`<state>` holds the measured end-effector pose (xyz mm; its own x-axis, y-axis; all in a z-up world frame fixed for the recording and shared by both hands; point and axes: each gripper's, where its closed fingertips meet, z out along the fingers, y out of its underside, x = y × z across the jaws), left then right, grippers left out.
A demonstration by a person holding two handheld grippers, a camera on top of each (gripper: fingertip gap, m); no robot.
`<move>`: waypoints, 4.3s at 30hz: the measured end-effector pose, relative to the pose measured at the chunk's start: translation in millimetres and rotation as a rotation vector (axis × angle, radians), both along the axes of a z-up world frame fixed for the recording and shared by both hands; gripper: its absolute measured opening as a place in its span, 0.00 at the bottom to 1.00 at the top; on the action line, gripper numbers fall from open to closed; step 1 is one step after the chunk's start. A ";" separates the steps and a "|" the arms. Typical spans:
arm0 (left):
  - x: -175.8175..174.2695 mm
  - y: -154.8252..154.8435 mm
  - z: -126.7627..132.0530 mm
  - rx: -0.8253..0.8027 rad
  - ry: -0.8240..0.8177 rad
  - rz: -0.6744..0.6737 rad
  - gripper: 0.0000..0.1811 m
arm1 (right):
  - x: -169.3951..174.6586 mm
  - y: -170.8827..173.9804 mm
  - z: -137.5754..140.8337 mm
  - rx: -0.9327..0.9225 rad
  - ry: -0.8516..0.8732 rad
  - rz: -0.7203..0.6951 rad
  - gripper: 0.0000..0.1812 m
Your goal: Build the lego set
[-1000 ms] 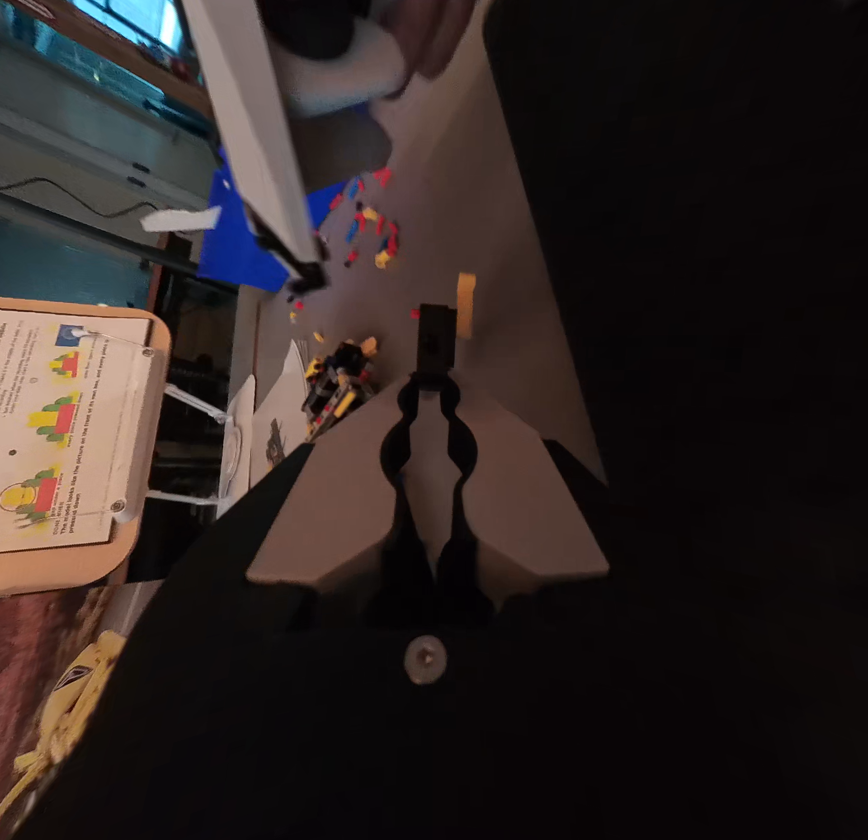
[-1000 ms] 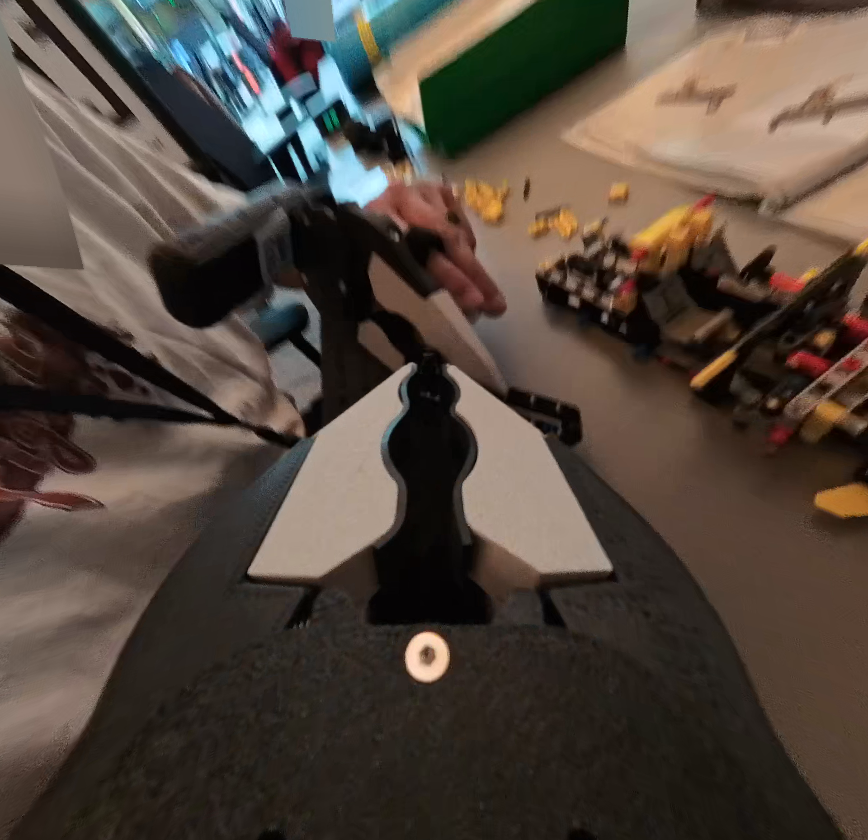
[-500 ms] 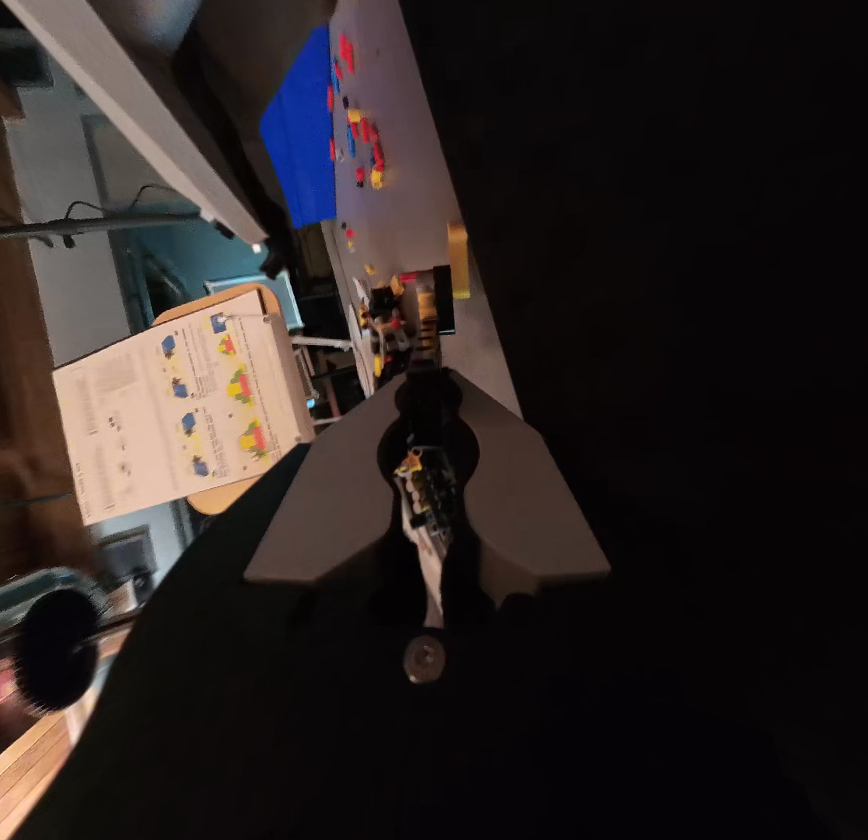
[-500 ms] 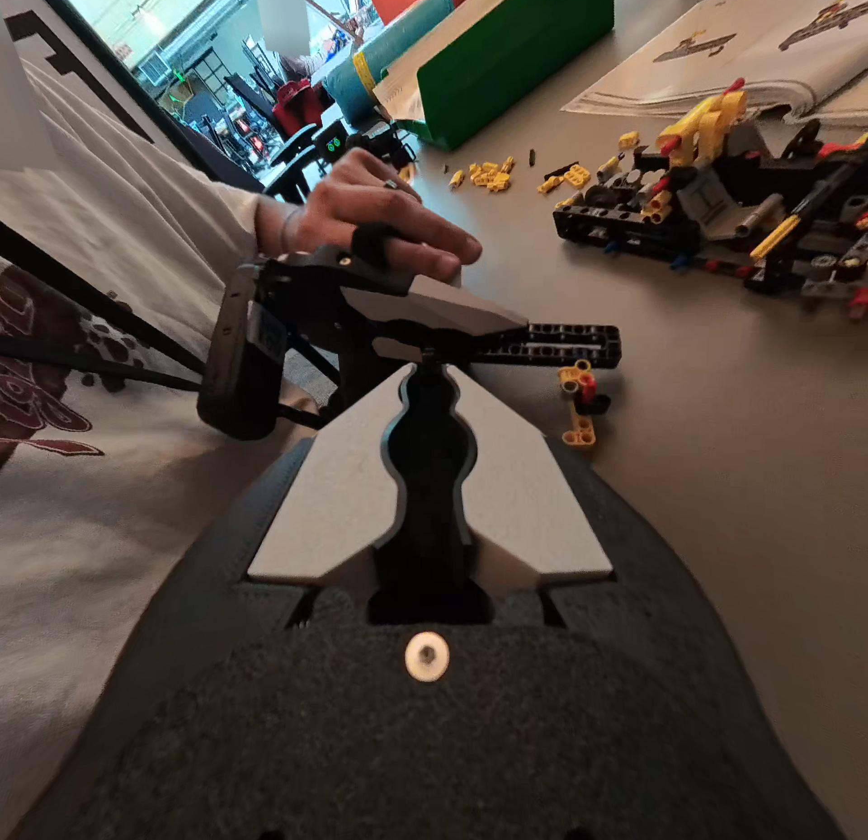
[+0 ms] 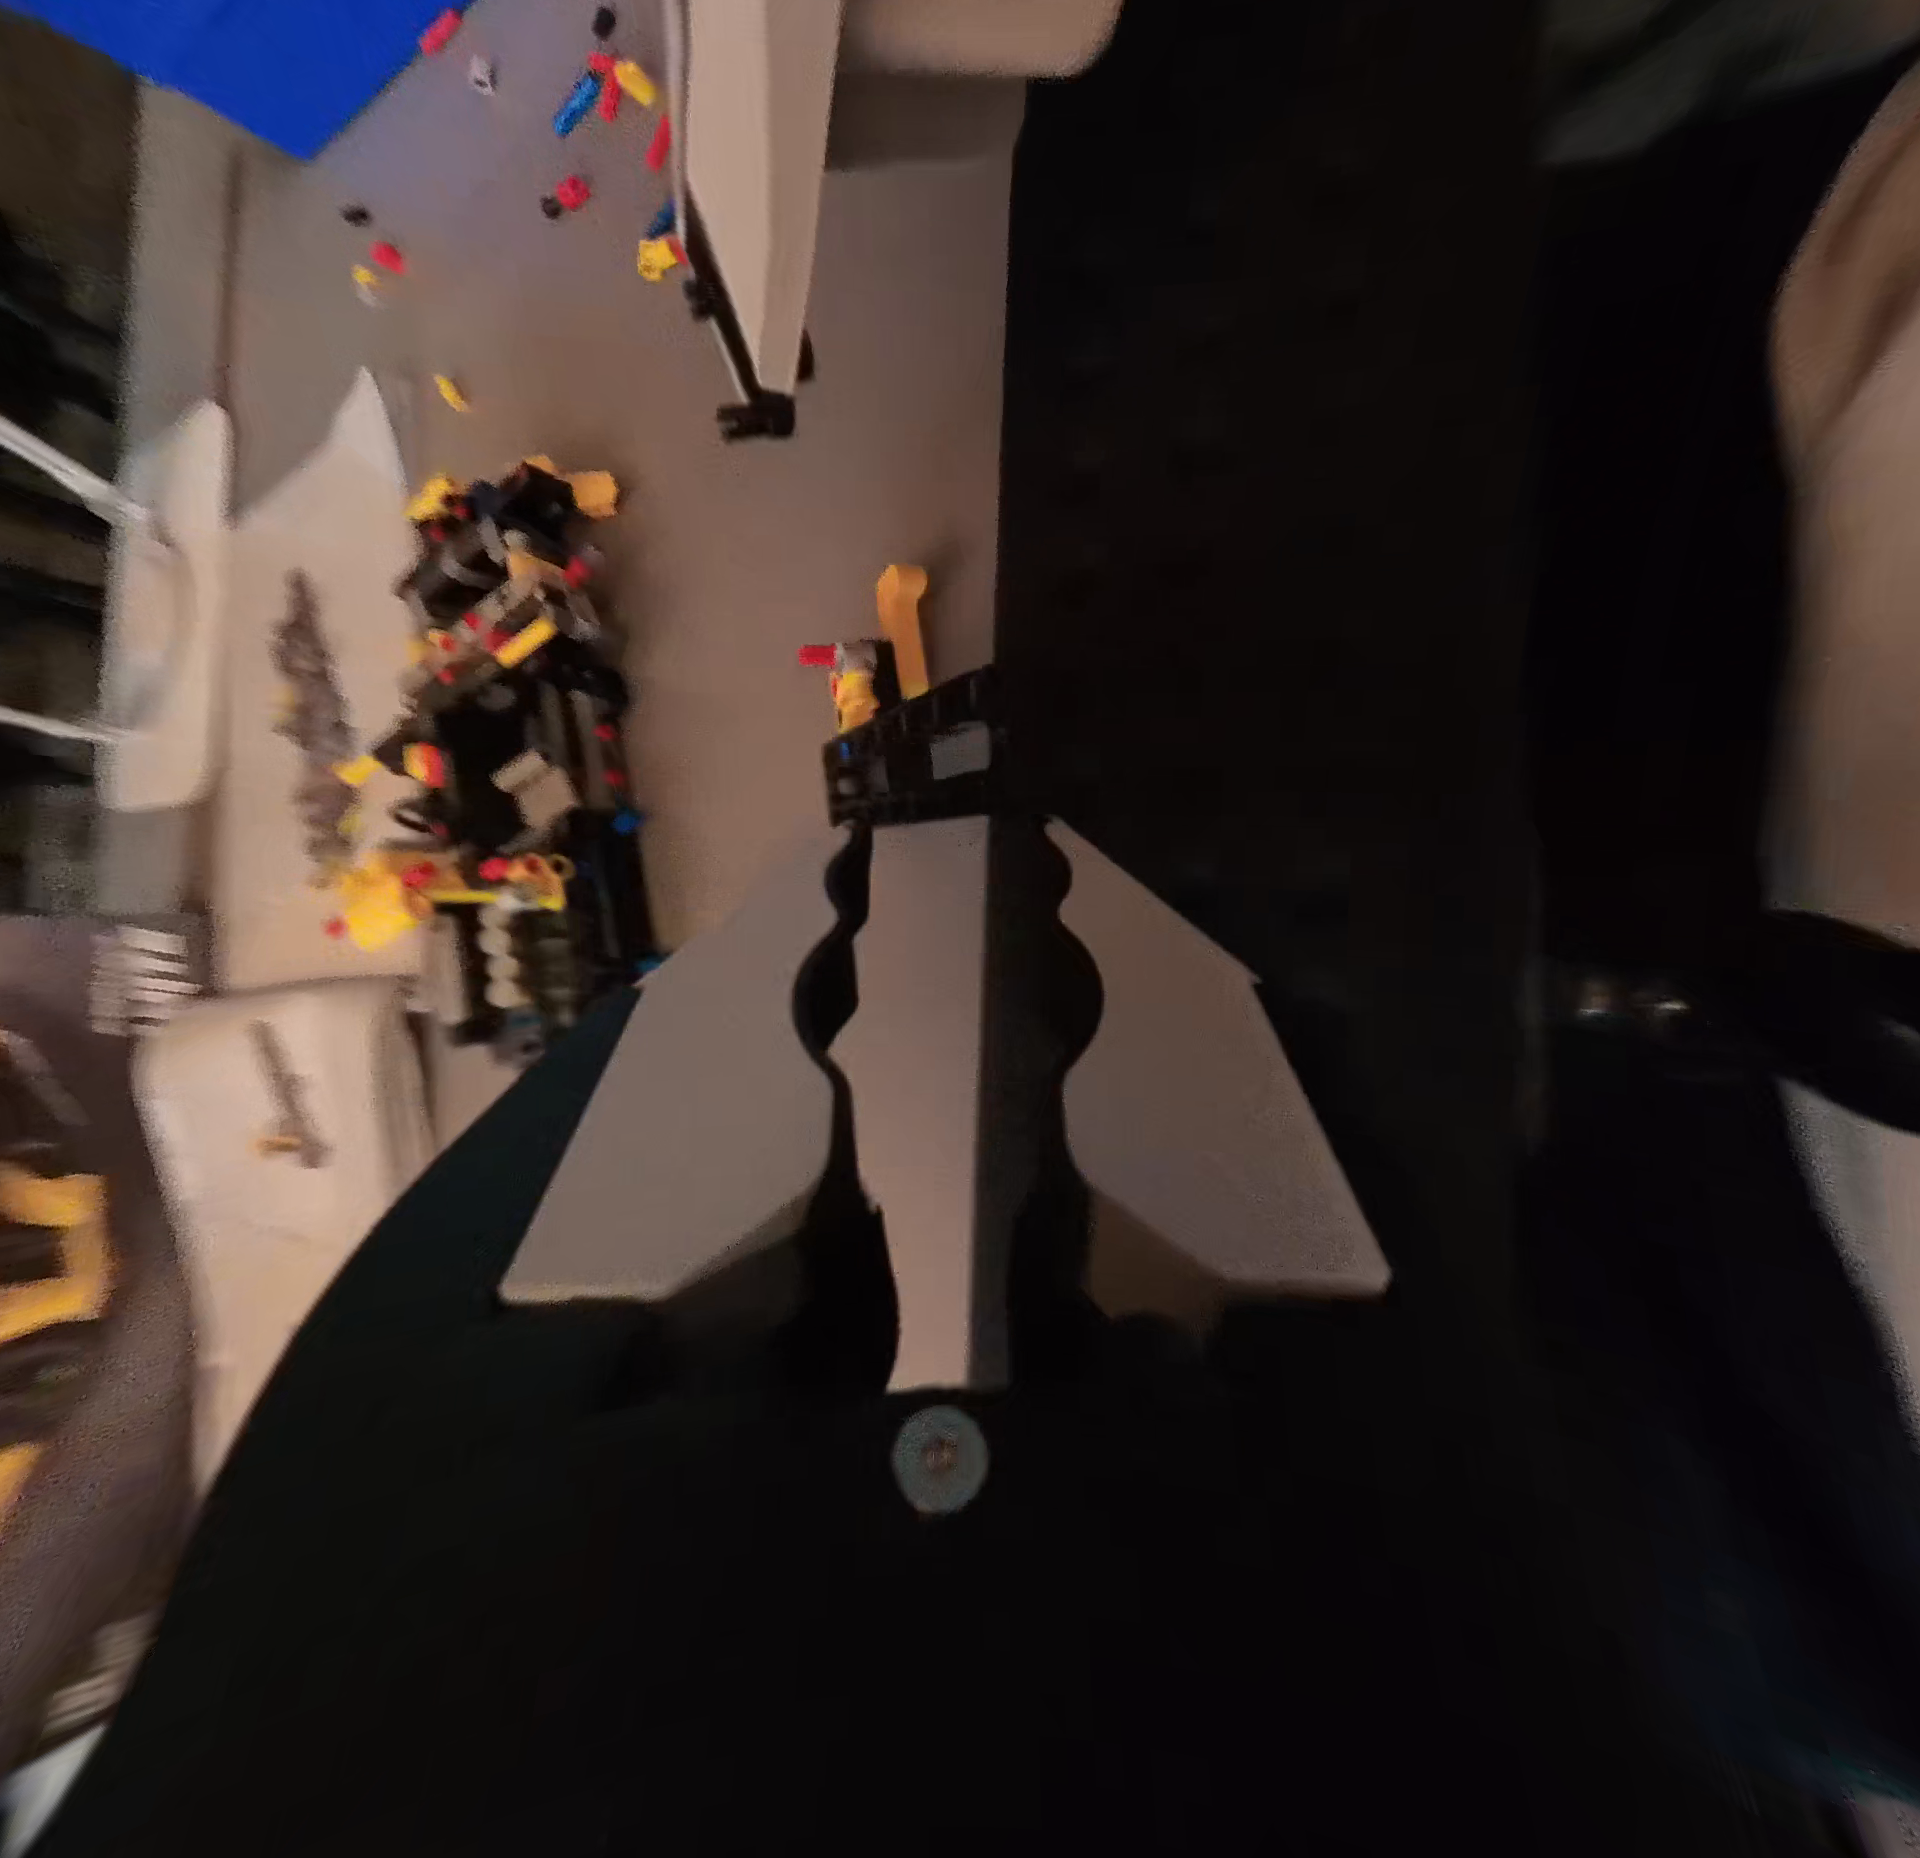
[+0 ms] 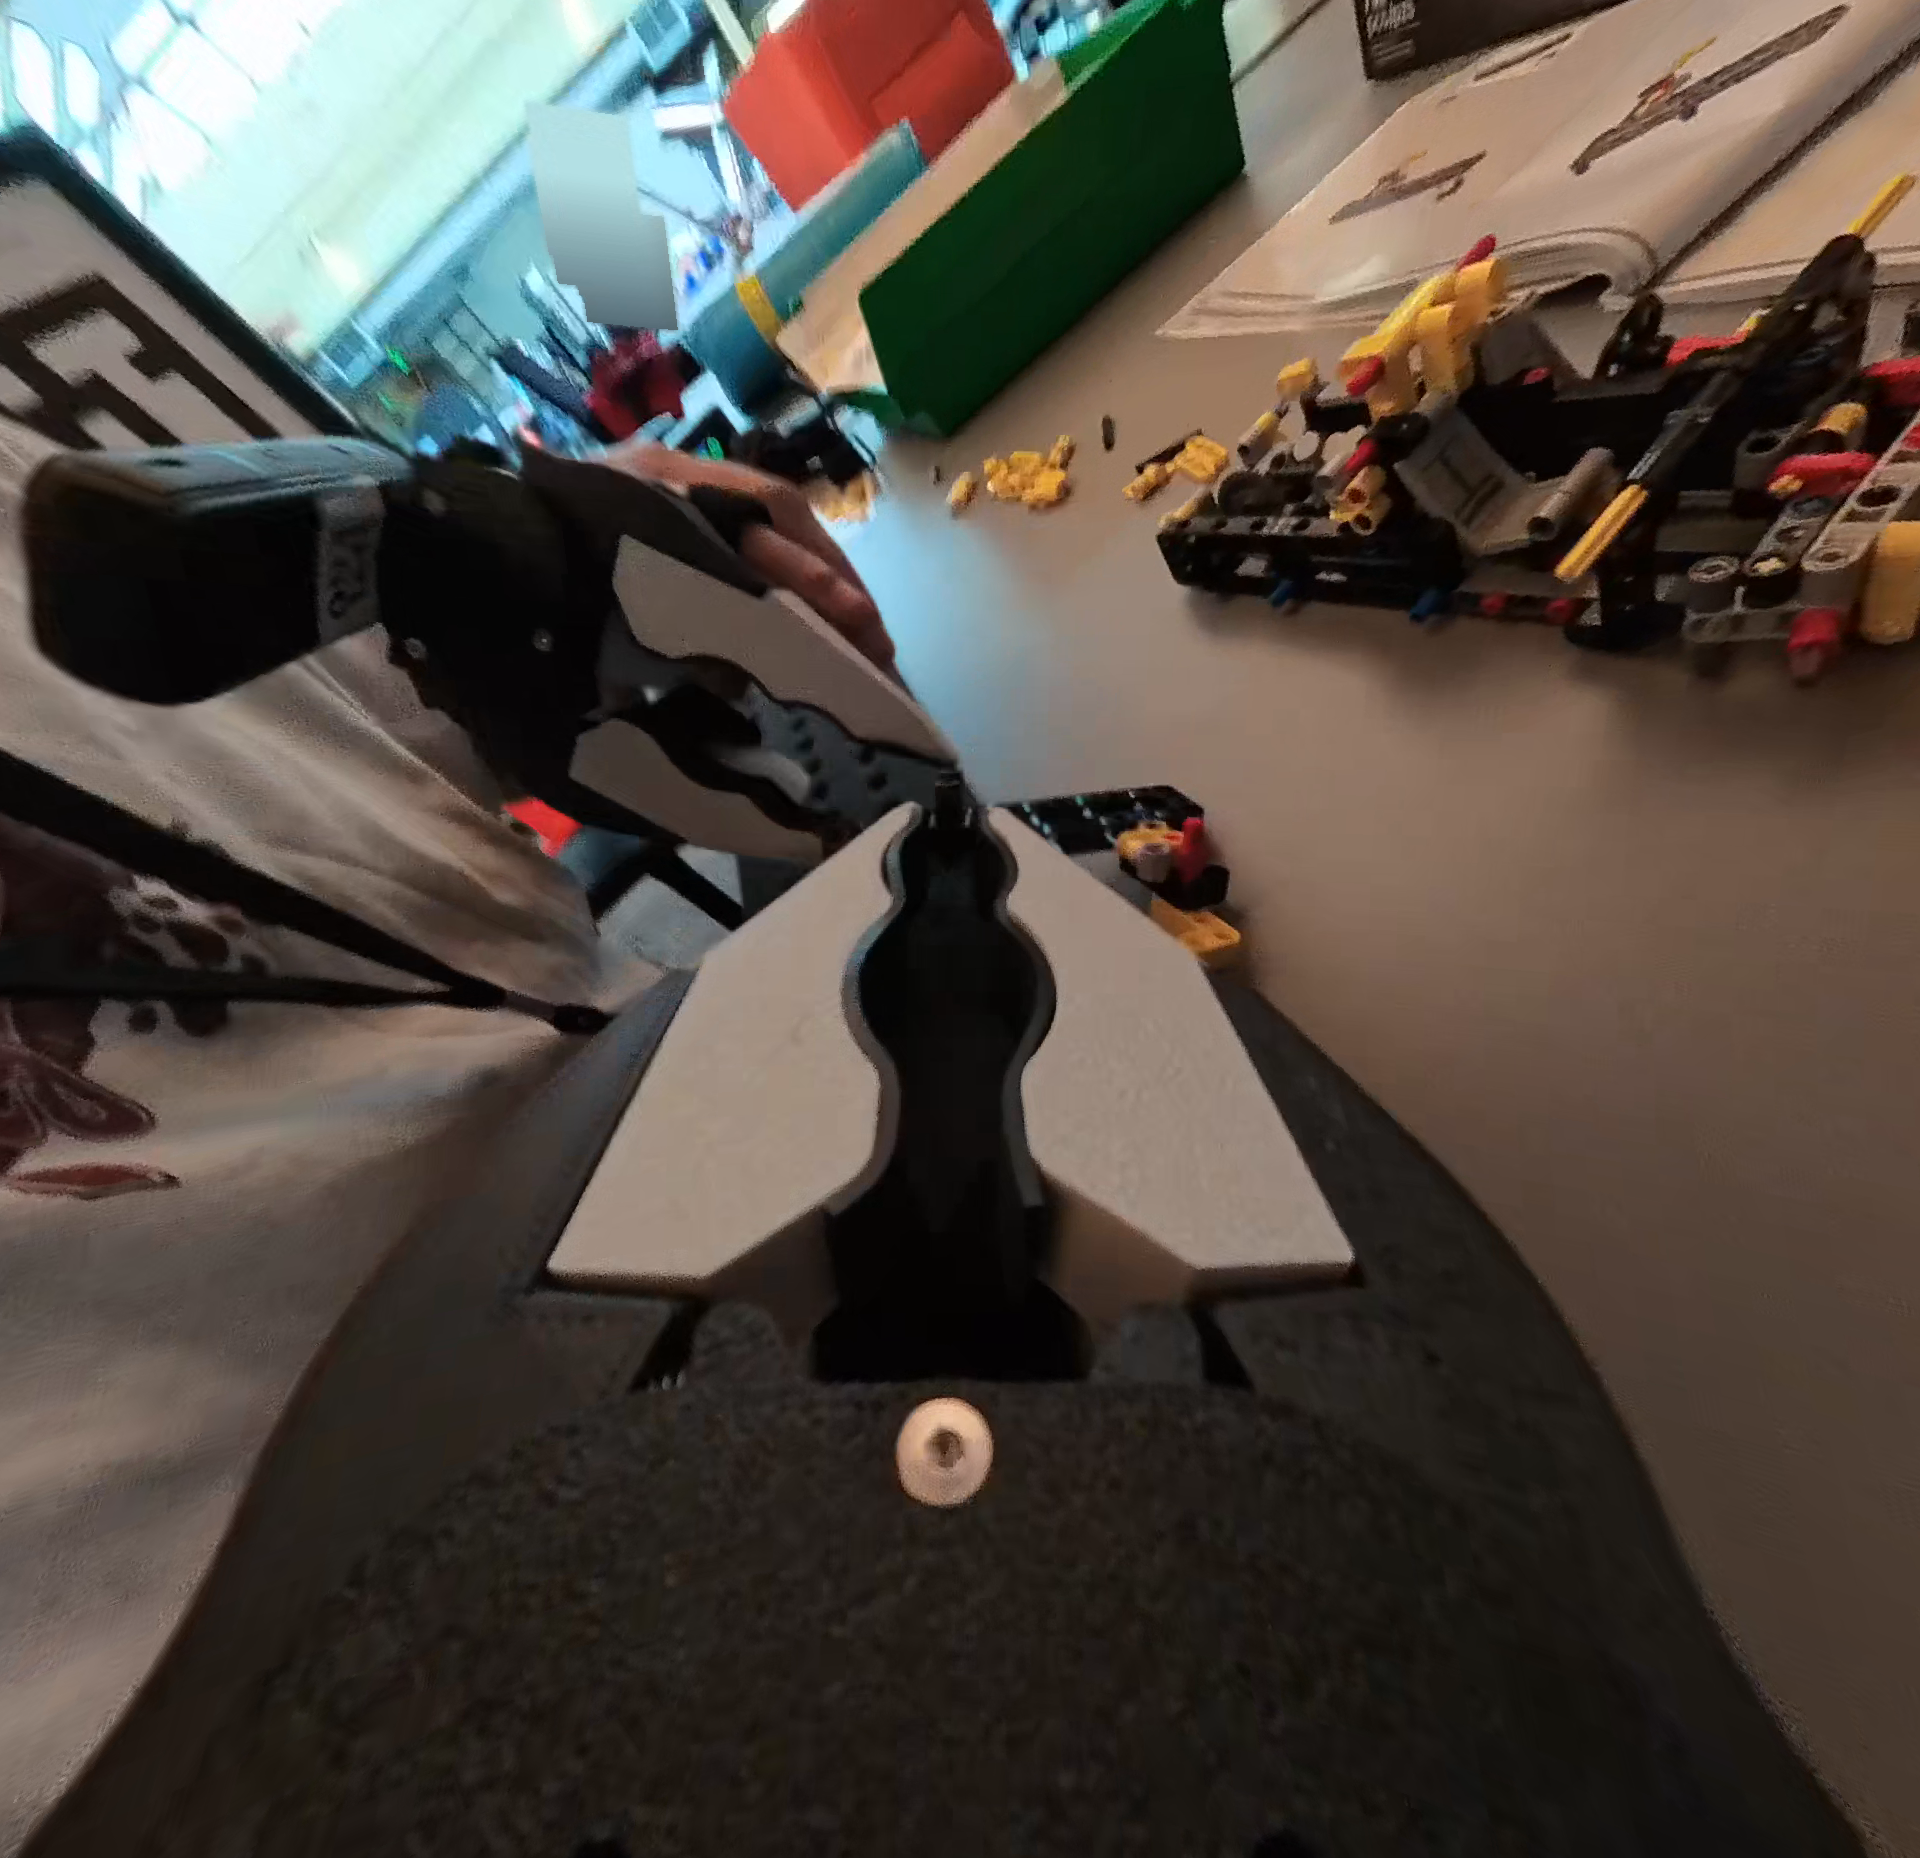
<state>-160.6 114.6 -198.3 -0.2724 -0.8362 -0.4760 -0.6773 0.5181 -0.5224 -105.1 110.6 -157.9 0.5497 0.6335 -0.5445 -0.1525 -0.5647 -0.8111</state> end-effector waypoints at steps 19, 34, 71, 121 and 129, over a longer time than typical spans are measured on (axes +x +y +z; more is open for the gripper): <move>16.0 9.4 54.4 0.305 -0.366 -0.017 0.11 | -53.3 12.2 15.9 -0.273 0.409 0.090 0.03; 6.7 -12.3 76.3 -1.003 -0.477 -0.114 0.07 | -39.4 0.9 48.7 0.279 0.209 0.192 0.12; -14.4 8.3 75.6 -1.574 -0.349 -0.184 0.06 | -72.8 18.9 35.1 0.269 0.078 0.454 0.03; 6.7 44.3 48.5 -1.325 -0.444 0.096 0.04 | -58.3 61.0 -5.1 0.676 -0.718 0.018 0.11; -4.0 37.6 40.1 -1.115 -0.344 0.045 0.04 | -30.1 41.1 -1.7 0.430 -0.658 -0.048 0.11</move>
<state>-164.6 152.2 -158.2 -0.2310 -0.8434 0.4852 -0.4175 -0.3645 -0.8324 -135.2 151.8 -159.7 0.7065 0.6818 0.1897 0.4183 -0.1861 -0.8890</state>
